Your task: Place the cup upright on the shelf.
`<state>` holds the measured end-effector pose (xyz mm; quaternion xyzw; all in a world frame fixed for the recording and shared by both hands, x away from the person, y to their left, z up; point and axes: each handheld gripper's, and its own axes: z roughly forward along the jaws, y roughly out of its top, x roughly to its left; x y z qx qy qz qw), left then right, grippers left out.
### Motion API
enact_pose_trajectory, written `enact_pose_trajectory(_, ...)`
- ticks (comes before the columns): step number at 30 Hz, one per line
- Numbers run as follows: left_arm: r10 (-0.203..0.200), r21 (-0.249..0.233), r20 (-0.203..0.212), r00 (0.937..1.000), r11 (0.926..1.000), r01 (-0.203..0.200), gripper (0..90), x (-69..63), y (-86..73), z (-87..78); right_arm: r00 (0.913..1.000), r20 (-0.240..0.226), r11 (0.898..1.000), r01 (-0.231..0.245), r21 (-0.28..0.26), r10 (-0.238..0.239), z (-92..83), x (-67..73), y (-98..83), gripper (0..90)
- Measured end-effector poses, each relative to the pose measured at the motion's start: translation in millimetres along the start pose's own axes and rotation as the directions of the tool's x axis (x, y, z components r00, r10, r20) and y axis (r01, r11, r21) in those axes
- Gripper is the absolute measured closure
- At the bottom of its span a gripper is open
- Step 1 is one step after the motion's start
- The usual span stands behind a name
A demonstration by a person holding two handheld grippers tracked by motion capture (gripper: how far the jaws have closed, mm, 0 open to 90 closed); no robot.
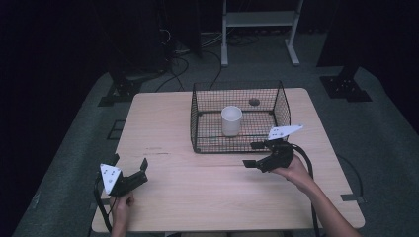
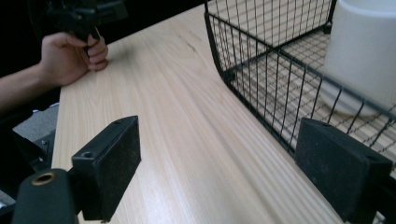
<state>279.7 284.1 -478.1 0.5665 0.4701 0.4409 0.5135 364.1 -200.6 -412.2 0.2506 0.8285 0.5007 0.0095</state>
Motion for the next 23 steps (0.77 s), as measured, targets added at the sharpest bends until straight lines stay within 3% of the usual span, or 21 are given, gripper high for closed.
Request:
enact_pose_trajectory(17, 0.001, -0.001, -0.002, 1.0, 1.0, -0.001, 0.0, -0.4, 0.0, 0.1, 0.9988, 0.048, 1.0, 0.006, -0.022, -0.005, -6.7, 18.0, -38.0, 13.7)
enact_pose_trajectory(23, 0.0, -0.001, -0.003, 1.0, 1.0, 0.0, 0.0, -0.1, 0.0, 0.2, 0.9978, 0.056, 0.993, -0.03, -0.115, 0.037, -11.9, 28.7, -56.3, 13.7)
